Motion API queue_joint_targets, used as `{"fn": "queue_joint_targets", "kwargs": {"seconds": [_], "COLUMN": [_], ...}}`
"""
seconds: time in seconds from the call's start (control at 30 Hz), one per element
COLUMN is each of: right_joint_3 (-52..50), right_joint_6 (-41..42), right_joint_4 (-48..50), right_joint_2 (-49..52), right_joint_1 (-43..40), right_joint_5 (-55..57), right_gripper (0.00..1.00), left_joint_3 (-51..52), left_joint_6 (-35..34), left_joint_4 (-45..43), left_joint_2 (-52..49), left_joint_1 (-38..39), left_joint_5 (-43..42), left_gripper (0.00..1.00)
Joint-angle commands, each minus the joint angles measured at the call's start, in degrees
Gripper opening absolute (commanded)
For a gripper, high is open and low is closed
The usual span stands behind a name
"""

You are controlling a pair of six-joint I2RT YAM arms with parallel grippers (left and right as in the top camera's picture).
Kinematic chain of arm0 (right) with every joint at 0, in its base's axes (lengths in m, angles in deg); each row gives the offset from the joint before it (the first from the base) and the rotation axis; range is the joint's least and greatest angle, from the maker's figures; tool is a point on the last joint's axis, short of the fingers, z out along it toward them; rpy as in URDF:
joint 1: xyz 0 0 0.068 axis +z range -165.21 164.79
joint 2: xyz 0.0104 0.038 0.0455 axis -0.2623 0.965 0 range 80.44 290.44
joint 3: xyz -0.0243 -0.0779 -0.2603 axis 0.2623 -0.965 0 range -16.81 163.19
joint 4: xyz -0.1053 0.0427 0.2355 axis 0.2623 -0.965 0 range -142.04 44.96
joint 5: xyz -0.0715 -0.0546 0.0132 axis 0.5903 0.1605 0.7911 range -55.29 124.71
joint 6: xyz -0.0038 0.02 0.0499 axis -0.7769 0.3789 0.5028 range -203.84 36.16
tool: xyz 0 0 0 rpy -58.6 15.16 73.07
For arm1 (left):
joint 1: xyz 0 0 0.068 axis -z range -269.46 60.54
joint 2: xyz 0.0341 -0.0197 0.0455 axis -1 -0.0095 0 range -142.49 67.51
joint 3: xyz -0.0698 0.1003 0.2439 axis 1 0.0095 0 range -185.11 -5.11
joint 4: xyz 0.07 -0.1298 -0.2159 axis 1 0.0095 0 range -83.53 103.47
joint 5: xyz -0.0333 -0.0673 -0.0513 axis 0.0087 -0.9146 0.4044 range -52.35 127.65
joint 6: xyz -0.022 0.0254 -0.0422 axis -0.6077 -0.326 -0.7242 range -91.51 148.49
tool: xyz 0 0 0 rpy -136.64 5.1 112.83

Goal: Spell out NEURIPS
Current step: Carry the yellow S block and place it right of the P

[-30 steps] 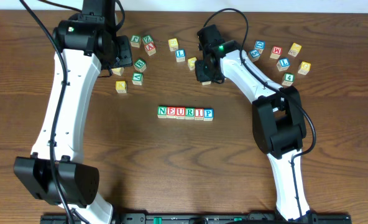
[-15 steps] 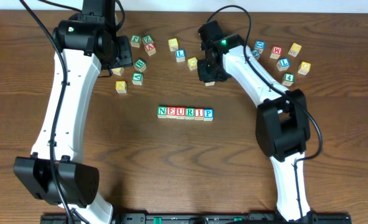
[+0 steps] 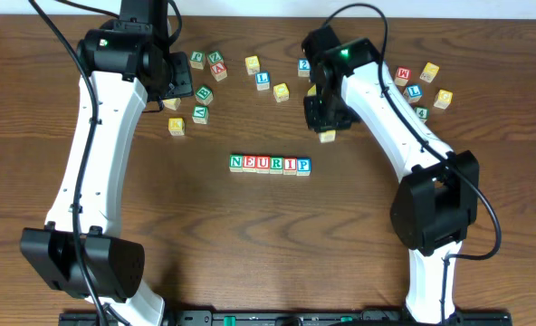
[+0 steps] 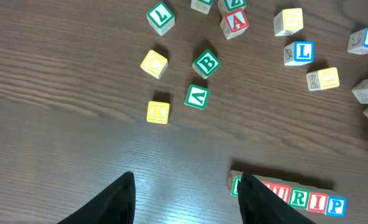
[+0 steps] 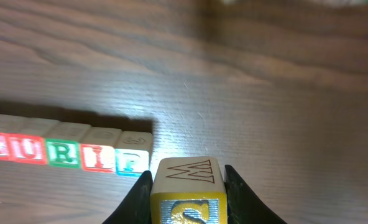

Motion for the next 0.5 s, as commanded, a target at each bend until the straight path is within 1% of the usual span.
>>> {"fn": "queue_joint_targets", "kwargs": {"seconds": [0.0, 0.1, 0.23, 0.47], "right_joint_3": [-4.87, -9.49, -13.64, -16.00], "right_joint_6": [2.32, 4.42, 5.03, 5.49], "right_joint_4": [1.36, 3.23, 6.01, 9.55], "right_joint_2": [-0.07, -0.07, -0.07, -0.07], "right_joint_1": [-0.02, 0.02, 0.02, 0.13], "right_joint_5": [0.94, 0.70, 0.04, -0.15], "right_gripper": [0.23, 0.23, 0.23, 0.24], "left_joint_3": [0.55, 0.55, 0.55, 0.55], "left_joint_6": [0.74, 0.74, 0.74, 0.74], "left_joint_4": [0.11, 0.09, -0.11, -0.28], "left_joint_2": [0.02, 0.02, 0.02, 0.02], "left_joint_1": [-0.17, -0.17, -0.17, -0.17], "left_joint_5": [0.68, 0.68, 0.68, 0.68], "left_gripper": [0.52, 0.52, 0.52, 0.52]}}
